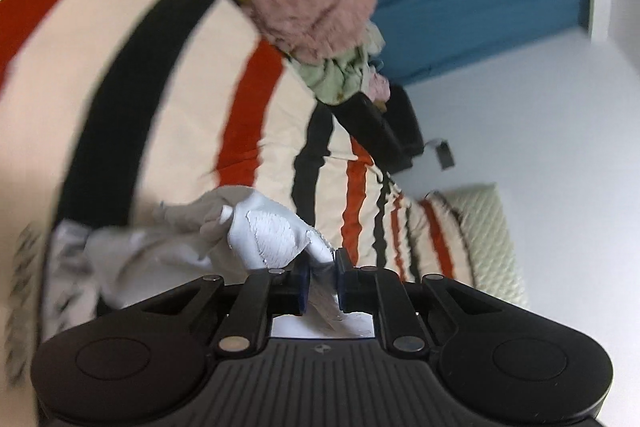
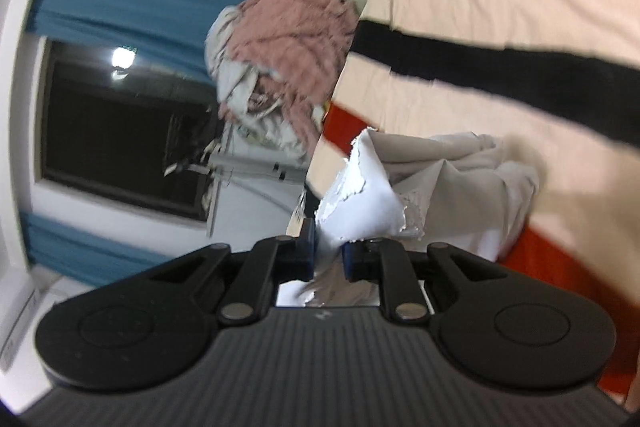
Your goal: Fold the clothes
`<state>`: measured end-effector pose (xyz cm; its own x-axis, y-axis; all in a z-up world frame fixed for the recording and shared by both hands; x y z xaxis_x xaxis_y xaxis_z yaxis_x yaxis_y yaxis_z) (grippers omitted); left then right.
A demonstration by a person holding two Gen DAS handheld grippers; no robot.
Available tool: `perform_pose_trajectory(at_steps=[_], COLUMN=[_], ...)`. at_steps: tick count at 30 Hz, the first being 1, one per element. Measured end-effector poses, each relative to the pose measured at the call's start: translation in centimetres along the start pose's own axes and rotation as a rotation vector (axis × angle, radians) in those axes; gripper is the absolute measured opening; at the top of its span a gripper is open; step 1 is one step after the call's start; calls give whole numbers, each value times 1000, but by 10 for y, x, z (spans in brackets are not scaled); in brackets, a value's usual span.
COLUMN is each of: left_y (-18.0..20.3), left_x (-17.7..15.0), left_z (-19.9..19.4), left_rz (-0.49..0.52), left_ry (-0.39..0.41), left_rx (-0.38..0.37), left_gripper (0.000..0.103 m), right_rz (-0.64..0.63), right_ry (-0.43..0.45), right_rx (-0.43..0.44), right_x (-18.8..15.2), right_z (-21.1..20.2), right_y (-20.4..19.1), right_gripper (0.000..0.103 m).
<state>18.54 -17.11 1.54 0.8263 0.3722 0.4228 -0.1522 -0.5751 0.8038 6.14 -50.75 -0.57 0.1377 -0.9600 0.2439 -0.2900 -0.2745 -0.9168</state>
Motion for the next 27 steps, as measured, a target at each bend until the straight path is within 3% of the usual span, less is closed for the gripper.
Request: perform_pose_trajectory(at_steps=[7,10,13,16,18,20,24,27], left_y=[80,115,143,147,133,98,19,0], left_x=[56,86,107,105,89,60,-1,-24], left_z=[141,206,253,294,323,341,348,334], left_rz=[192,267,334,407,460,515,559,618], left_ry=[-13,39,113,166,177,133,3,-13], left_rx=[39,26,-36,-85,-79,-18,109,155], left_gripper=[13,13,13,14,14,14,12,15], right_rz=[-77,-172,-261,-346,-402,-398,-358,-326], right_ry=[73,106,159,203,231,197,98,24], right_rx=[-14,10,63,61,53,0,-128,-224], right_x=[102,145,178,184,187,175,146,124], right_z=[83,118,141,162,175,180,184,187], right_y=[-18,-43,-61,-36,-17,10,68,111], right_gripper=[17,17,17,17,17,17,17,18])
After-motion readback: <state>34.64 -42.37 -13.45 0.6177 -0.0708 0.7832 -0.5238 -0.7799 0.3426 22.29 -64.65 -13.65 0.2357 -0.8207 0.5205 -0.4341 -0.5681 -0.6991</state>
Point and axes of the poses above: each gripper's, at about its wrist camera, not at the fingertips, and z roughly the way its jaws point, y to its right, x to its top, the point moved 4 cm from there along z, roughly the way its jaws point, and after that the axes turned 7 degrees about y, right-handed, at the moved point
